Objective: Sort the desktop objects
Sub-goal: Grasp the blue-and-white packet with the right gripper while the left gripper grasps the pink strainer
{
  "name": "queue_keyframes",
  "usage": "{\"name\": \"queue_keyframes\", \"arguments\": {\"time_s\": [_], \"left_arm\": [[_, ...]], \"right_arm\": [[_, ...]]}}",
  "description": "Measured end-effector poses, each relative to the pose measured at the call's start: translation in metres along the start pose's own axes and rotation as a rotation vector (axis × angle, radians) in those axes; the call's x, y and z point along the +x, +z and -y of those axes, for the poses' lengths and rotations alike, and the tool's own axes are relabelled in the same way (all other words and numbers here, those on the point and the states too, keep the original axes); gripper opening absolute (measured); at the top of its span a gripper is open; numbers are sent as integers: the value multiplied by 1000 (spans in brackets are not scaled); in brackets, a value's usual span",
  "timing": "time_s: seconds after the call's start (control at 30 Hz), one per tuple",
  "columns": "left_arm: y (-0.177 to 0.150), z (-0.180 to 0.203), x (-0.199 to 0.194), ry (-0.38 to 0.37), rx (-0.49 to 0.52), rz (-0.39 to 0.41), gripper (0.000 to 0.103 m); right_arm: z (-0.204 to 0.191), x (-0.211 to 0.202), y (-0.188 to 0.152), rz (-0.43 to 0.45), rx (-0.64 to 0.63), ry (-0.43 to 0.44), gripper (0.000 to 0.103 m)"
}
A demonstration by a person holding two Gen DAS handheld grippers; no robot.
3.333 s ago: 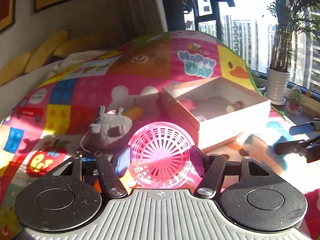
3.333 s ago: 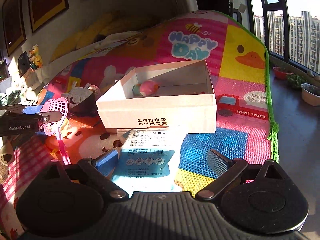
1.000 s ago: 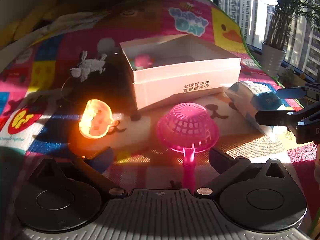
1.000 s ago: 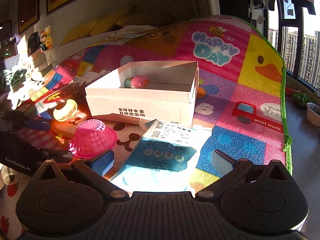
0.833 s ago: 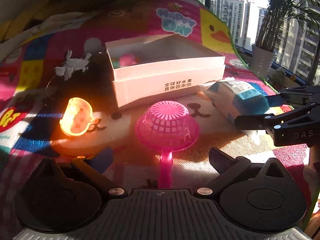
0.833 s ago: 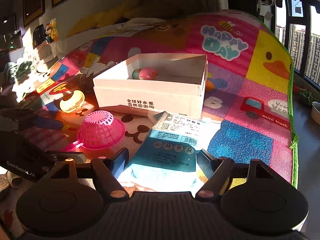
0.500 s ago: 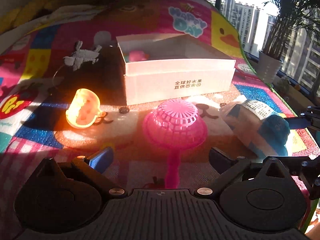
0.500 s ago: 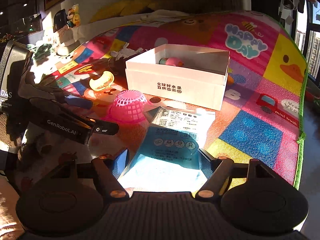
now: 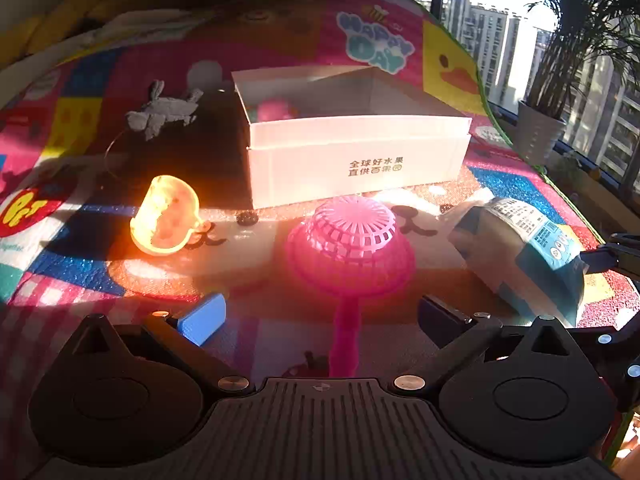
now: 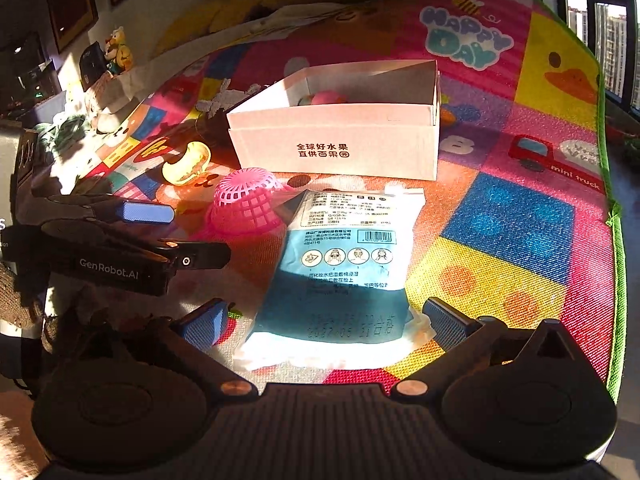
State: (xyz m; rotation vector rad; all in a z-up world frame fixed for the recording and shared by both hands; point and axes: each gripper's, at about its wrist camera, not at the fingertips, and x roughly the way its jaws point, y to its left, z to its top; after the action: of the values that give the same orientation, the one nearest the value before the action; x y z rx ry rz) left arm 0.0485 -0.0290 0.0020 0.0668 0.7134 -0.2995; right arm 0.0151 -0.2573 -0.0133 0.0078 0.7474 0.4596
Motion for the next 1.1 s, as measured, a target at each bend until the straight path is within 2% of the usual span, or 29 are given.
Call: {"name": "queue_keyframes", "arguments": {"time_s": [0.13,0.27,0.4,0.5,0.57,0.63,0.73,0.9,1.0,1.1], "left_arm": [[0,0,0,3,3,-2,103],[0,-2,0,-9,-11,4,103],[0,-3,-1,-17,-21,7,103],[0,-3,-1,-16,-20,7,103],[0,-3,-1,-17,-21,8,103],[0,-3,-1,-17,-21,8,103],[0,-3,0,-12,-16,6,103],[0,-2,0,-8,-9,5,103],[0,-2,-3,18,-23,21,103],[10,5,-4,14,16,62,103]], "right_arm": [[-5,1,0,2,9,-31,103],[-13,5,-1,-14,-59,-64,103],[-8,1,5,-18,-35,-27,103],[-5,-6,9,39,0,-19,102],[-5,-2,11,54,-17,-52,89],[-2,2,13,38,-16,-49,64],[5,0,14,68,11,-58,59],[19,-1,9,106,69,-70,59],[18,-1,8,118,67,-71,60],[21,1,8,114,86,-60,61]]}}
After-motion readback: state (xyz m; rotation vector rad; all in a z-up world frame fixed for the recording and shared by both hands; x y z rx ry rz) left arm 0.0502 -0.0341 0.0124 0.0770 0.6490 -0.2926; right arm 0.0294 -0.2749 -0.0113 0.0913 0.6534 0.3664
